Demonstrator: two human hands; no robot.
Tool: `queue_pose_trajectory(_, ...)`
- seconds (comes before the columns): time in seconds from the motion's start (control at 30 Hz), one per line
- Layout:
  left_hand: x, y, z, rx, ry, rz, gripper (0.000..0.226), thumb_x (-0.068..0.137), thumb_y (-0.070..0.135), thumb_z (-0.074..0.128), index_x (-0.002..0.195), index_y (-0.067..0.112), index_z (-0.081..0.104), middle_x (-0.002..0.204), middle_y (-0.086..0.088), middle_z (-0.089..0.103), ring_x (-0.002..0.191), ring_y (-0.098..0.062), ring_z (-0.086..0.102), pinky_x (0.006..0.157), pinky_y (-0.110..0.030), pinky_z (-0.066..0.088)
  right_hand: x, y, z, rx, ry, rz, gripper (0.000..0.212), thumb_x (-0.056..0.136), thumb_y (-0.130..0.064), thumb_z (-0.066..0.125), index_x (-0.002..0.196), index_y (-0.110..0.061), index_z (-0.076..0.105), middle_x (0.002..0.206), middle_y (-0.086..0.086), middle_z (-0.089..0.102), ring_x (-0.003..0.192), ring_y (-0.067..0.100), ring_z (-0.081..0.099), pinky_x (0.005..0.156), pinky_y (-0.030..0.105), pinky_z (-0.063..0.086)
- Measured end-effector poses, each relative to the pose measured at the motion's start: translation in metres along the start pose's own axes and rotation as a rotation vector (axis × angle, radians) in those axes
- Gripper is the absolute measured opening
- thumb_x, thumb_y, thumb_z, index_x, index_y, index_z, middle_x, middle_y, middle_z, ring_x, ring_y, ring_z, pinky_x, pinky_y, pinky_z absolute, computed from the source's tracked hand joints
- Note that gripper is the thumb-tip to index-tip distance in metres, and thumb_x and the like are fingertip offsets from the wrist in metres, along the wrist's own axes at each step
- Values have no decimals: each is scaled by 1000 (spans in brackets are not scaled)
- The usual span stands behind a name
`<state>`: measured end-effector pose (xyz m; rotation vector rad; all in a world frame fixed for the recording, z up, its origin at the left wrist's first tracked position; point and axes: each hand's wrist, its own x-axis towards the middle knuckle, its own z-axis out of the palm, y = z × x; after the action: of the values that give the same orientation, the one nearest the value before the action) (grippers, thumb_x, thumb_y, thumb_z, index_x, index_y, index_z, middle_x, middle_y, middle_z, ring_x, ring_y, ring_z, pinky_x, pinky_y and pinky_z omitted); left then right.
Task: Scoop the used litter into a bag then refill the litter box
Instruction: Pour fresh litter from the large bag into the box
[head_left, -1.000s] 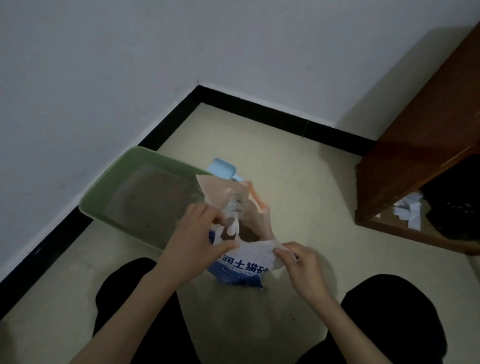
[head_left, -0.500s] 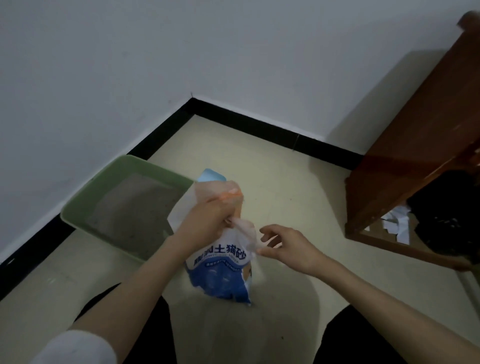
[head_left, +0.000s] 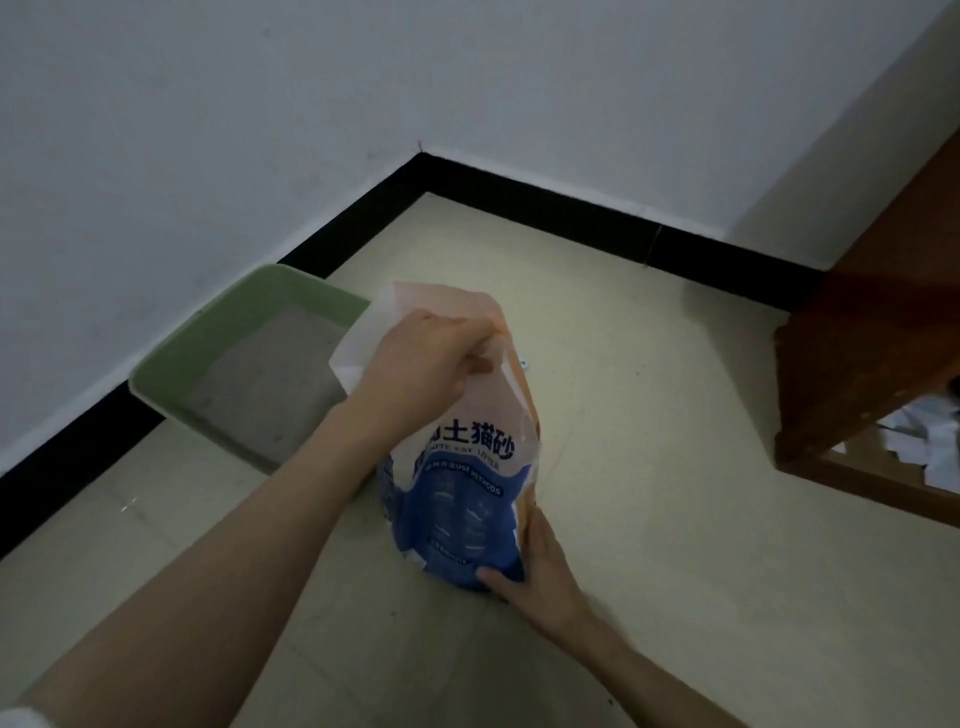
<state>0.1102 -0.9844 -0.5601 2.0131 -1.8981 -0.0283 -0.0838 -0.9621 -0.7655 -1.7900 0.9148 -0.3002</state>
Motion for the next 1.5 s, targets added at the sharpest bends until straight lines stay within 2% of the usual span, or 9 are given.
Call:
queue_pose_trajectory(0.1,0,5,1,1,-20,37,16,91,17,52,81,25,62,71,11,54,66,-11,52,67,-21,40,9,21,26,9,182,51,89,79,-70,48,149,-30,12,150,-8,24,137,13,29,112,34,34)
queue_pose_trajectory(0.27,-12,25,5,-66,63,-12,15,91,21,55,81,18,66,74,2,55,71,-12,45,71,-19,35,10,22,39,-63,286,66,59,96,-36,42,149,-23,19,153,-6,24,133,14,36,110,26,32)
queue_pose_trajectory(0.4,-19,36,1,-167,157,-40,12,87,12,61,87,7,72,75,-7,62,59,-9,44,60,-13,31,7,26,45,25,339,89,57,94,-55,26,143,-27,31,147,-5,38,127,16,44,104,39,43)
queue_pose_trajectory(0.5,-23,39,-7,-192,207,-117,14,89,14,58,89,10,71,81,-10,62,69,-13,48,65,-23,36,5,19,31,26,437,31,43,98,-44,26,110,-19,58,109,-2,64,95,6,61,79,22,52)
queue_pose_trajectory(0.6,-32,27,-29,-219,245,-225,15,91,16,56,92,12,71,81,-6,63,76,-19,54,68,-30,45,9,3,8,-89,536,27,37,100,-33,28,78,-19,54,77,-2,62,68,9,56,54,21,37)
queue_pose_trajectory(0.9,-54,-29,-74,-476,435,-516,19,90,18,59,82,2,66,81,-23,64,67,-33,54,65,-37,46,39,-73,-43,-6,669,72,28,97,-19,41,80,-6,59,76,3,59,77,23,55,66,30,34)
queue_pose_trajectory(1.03,-61,-52,-71,-596,458,-658,28,88,17,60,77,-9,58,71,-19,54,64,-22,47,62,-31,39,37,-99,-59,-92,673,77,32,95,-23,41,69,-9,54,67,1,57,80,28,55,75,37,41)
queue_pose_trajectory(1.2,-59,-62,-71,-708,548,-748,32,88,18,60,58,10,51,65,-7,54,64,-22,50,61,-30,42,40,-149,-83,-237,670,10,31,94,-21,40,66,-13,52,68,5,56,81,30,53,79,38,40)
queue_pose_trajectory(1.5,-71,-80,-84,-966,665,-787,9,88,17,61,81,17,67,80,-5,68,79,-27,66,78,-44,56,51,-213,-103,-364,759,-87,31,96,-21,39,74,-7,55,71,6,54,74,24,50,71,31,33)
